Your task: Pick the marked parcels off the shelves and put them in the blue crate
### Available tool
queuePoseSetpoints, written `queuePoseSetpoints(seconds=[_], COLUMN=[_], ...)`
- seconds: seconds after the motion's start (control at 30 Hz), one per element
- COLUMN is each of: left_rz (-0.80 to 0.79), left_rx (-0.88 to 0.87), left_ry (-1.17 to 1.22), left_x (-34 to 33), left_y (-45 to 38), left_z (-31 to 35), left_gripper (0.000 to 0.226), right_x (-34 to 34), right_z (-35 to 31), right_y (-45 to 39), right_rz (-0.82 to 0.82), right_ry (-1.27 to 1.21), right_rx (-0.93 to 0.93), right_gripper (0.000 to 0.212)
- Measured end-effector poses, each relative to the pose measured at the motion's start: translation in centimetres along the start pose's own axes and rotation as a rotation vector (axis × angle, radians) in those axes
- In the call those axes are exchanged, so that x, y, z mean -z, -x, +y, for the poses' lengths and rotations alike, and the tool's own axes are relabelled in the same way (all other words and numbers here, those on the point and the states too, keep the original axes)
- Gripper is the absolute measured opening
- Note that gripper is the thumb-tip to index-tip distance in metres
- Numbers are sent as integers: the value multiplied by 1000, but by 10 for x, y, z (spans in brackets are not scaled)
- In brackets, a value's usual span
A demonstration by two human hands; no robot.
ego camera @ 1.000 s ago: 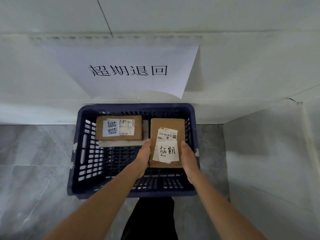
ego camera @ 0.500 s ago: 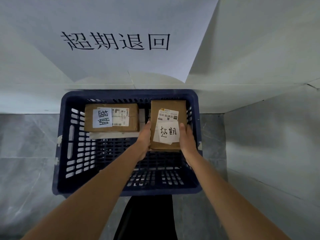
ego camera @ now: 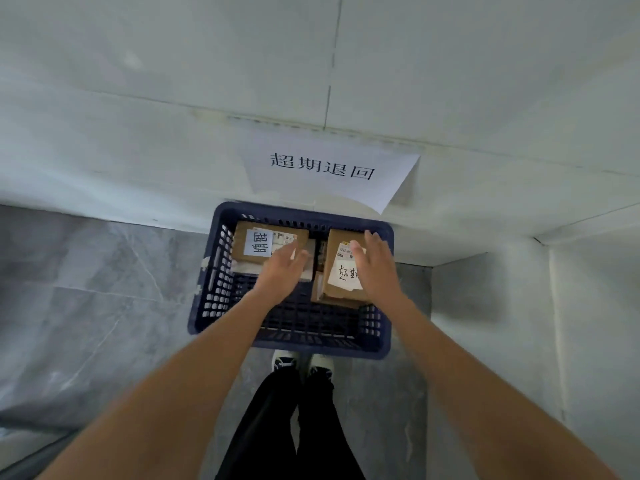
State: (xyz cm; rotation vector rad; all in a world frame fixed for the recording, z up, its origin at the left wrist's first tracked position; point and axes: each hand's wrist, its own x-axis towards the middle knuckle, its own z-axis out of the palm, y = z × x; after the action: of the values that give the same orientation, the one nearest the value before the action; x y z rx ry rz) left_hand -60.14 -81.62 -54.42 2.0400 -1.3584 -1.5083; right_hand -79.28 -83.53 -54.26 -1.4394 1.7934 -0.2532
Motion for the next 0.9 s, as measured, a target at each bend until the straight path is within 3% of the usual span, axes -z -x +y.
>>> queuePoseSetpoints(seconds=[0.13,0.33,0.6,0.9], left_rz=[209,490,891,1191], left_rx=[-78,39,355,784], left_ry=[-354,-521,-378,-224], left_x=[69,136,140,79], left_y=[51,140,322,532], left_z=[-3,-38,-95,-167], left_gripper=[59,63,65,65], right_x=[13,-27,-101,-167], right_z=[-55,-147,-256,-275], right_y=[23,71,206,398], right_rz=[-97,-259,-371,-527], right_ry=[312,588,764,844], right_rx=[256,660,1310,1750], right_gripper=[65,66,66,63])
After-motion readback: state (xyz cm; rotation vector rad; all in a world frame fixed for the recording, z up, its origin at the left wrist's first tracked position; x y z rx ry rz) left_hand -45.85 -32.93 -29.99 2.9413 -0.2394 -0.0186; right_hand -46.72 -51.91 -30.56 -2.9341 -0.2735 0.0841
